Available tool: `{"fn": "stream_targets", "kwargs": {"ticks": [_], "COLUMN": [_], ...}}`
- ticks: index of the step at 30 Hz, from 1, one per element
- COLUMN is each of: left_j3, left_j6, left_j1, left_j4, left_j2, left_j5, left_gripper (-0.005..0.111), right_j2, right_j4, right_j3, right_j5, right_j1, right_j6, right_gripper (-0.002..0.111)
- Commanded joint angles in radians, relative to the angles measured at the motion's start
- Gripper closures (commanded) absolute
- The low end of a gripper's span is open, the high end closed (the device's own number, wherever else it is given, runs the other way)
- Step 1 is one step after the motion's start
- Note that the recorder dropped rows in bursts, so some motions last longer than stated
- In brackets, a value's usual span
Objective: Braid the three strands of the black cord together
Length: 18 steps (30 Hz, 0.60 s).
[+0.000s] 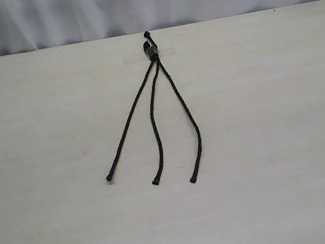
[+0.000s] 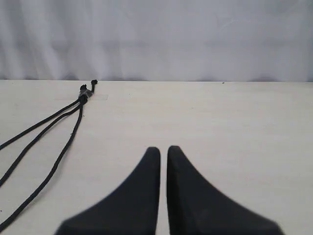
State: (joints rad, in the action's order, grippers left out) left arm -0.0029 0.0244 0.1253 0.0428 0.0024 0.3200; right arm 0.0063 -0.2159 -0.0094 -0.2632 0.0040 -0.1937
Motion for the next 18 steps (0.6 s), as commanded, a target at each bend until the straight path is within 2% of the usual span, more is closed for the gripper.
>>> {"fn": "stream_targets", "kwargs": {"ticks": [1,18], "left_j3": [0.003,0.003], "left_j6": [-0.002,-0.002], "left_j1": [0.001,0.001], "left_j4": [-0.002,-0.002], "left_j2": [-0.002,-0.002], "left_j5": [-0.011,-0.011], "left_gripper": [0.107,0.107], "right_j2": [-0.006,-0.006], "right_j4": [-0.002,-0.002], "right_j3": [0.005,0.005], "right_j5": [0.003,0.003], "right_j1": [-0.006,-0.006], "right_j6": [0.000,0.000], "right_gripper": [0.104,0.104]}}
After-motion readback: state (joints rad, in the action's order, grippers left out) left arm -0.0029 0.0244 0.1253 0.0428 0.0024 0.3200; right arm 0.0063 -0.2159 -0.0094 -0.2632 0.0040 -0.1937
